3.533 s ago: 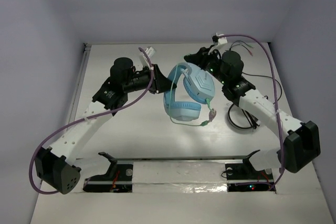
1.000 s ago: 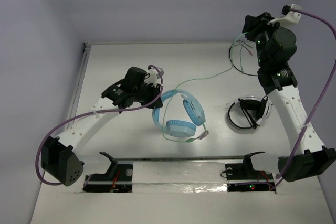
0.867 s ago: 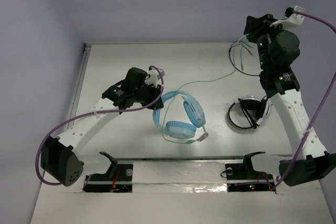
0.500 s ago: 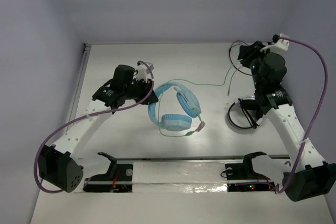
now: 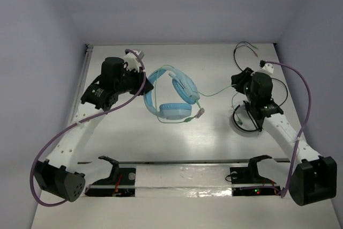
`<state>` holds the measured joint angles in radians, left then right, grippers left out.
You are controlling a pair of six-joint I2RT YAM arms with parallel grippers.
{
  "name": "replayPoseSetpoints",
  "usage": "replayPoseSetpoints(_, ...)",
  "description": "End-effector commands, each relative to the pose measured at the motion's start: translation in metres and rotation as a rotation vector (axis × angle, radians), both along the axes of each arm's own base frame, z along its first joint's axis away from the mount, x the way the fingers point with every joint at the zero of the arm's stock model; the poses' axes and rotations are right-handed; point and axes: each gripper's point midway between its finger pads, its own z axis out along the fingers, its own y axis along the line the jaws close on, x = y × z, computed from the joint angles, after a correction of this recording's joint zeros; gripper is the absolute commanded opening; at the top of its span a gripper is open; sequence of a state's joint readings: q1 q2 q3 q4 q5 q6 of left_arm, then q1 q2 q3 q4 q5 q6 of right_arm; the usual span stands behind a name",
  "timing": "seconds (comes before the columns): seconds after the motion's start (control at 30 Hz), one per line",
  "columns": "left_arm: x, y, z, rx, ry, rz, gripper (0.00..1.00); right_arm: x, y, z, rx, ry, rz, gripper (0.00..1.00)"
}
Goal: Wrap the headphones
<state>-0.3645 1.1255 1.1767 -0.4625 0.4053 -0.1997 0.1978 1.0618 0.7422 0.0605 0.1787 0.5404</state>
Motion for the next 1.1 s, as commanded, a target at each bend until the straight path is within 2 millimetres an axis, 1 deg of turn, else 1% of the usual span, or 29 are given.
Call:
replayPoseSetpoints(0.0, 0.014, 0.003, 0.047, -0.035, -0.1, 0.057, 0.0, 0.007, 0.023, 0.004, 0.081, -0.051, 0.098, 0.0)
replayPoseSetpoints(0.03, 0.018, 0.01, 0.045, -0.008, -0.1, 0.097, 0.0, 0.005, 0.033, -0.002, 0.101, -0.037, 0.149, 0.0)
replayPoseSetpoints(0.07, 0.021, 0.013, 0.047, 0.003, -0.107, 0.118, 0.0, 0.005, 0.039, -0.008, 0.124, -0.023, 0.173, 0.0)
replayPoseSetpoints(0.1, 0.024, 0.015, 0.054, 0.005, -0.126, 0.133, 0.0, 0.004, 0.045, -0.021, 0.142, -0.01, 0.204, 0.0)
replayPoseSetpoints(0.13, 0.027, 0.017, 0.06, 0.002, -0.138, 0.149, 0.0, 0.002, 0.056, -0.025, 0.164, -0.001, 0.264, 0.0)
replayPoseSetpoints(0.17, 0.028, 0.017, 0.065, -0.001, -0.147, 0.151, 0.0, 0.002, 0.064, -0.03, 0.17, 0.014, 0.288, 0.0)
replayPoseSetpoints(0.2, 0.033, 0.015, 0.078, -0.007, -0.164, 0.154, 0.0, 0.002, 0.077, -0.045, 0.166, 0.058, 0.32, 0.0)
replayPoseSetpoints(0.23, 0.036, 0.017, 0.082, -0.001, -0.165, 0.168, 0.0, 0.003, 0.084, -0.048, 0.158, 0.069, 0.337, 0.0)
replayPoseSetpoints(0.27, 0.042, 0.017, 0.094, -0.006, -0.185, 0.179, 0.0, 0.001, 0.098, -0.06, 0.148, 0.109, 0.368, 0.0)
replayPoseSetpoints(0.3, 0.045, 0.017, 0.1, -0.007, -0.197, 0.187, 0.0, 0.0, 0.104, -0.057, 0.152, 0.102, 0.383, 0.0)
replayPoseSetpoints(0.33, 0.049, 0.019, 0.103, 0.0, -0.2, 0.2, 0.0, -0.001, 0.113, -0.066, 0.154, 0.126, 0.402, 0.0)
replayPoseSetpoints(0.4, 0.058, 0.018, 0.113, -0.014, -0.213, 0.223, 0.0, -0.006, 0.132, -0.072, 0.157, 0.14, 0.443, 0.0)
replayPoseSetpoints(0.43, 0.062, 0.016, 0.117, -0.022, -0.223, 0.225, 0.0, -0.014, 0.15, -0.078, 0.142, 0.159, 0.479, 0.0)
replayPoseSetpoints(0.47, 0.066, 0.015, 0.119, -0.028, -0.224, 0.23, 0.0, -0.017, 0.16, -0.079, 0.134, 0.163, 0.495, 0.0)
replayPoseSetpoints(0.5, 0.073, 0.012, 0.114, -0.028, -0.209, 0.236, 0.0, -0.021, 0.167, -0.081, 0.131, 0.169, 0.512, 0.0)
replayPoseSetpoints(0.57, 0.083, 0.014, 0.117, -0.02, -0.217, 0.264, 0.0, -0.03, 0.181, -0.084, 0.133, 0.18, 0.543, 0.0)
replayPoseSetpoints(0.6, 0.092, 0.013, 0.114, -0.008, -0.211, 0.273, 0.0, -0.033, 0.185, -0.086, 0.134, 0.183, 0.553, 0.0)
replayPoseSetpoints(0.63, 0.097, 0.015, 0.112, 0.002, -0.21, 0.294, 0.0, -0.036, 0.187, -0.087, 0.132, 0.185, 0.557, 0.0)
replayPoseSetpoints(0.67, 0.102, 0.017, 0.111, 0.012, -0.211, 0.31, 0.0, -0.042, 0.194, -0.087, 0.128, 0.187, 0.577, 0.0)
replayPoseSetpoints(0.7, 0.108, 0.018, 0.106, 0.027, -0.203, 0.326, 0.0, -0.046, 0.196, -0.088, 0.125, 0.192, 0.583, 0.0)
replayPoseSetpoints(0.73, 0.114, 0.023, 0.108, 0.036, -0.217, 0.361, 0.0, -0.05, 0.201, -0.087, 0.126, 0.192, 0.601, 0.0)
replayPoseSetpoints(0.77, 0.118, 0.024, 0.107, 0.04, -0.217, 0.377, 0.0, -0.053, 0.206, -0.087, 0.125, 0.193, 0.618, 0.0)
replayPoseSetpoints(0.8, 0.124, 0.023, 0.101, 0.048, -0.207, 0.384, 0.0, -0.061, 0.215, -0.088, 0.118, 0.201, 0.647, 0.0)
replayPoseSetpoints(0.83, 0.127, 0.022, 0.101, 0.045, -0.209, 0.387, 0.0, -0.063, 0.22, -0.086, 0.113, 0.195, 0.657, 0.0)
replayPoseSetpoints(0.87, 0.133, 0.025, 0.1, 0.048, -0.211, 0.413, 0.0, -0.069, 0.225, -0.089, 0.102, 0.209, 0.676, 0.0)
replayPoseSetpoints(0.9, 0.138, 0.025, 0.096, 0.054, -0.205, 0.424, 0.0, -0.079, 0.236, -0.088, 0.097, 0.213, 0.714, 0.0)
replayPoseSetpoints(1.0, 0.146, 0.03, 0.089, 0.067, -0.213, 0.471, 0.0, -0.093, 0.247, -0.086, 0.088, 0.211, 0.758, 0.0)
replayPoseSetpoints(1.03, 0.148, 0.035, 0.075, 0.091, -0.201, 0.492, 0.0, -0.1, 0.252, -0.082, 0.087, 0.206, 0.781, 0.0)
replayPoseSetpoints(1.07, 0.15, 0.036, 0.073, 0.09, -0.207, 0.503, 0.0, -0.104, 0.254, -0.077, 0.08, 0.197, 0.796, 0.0)
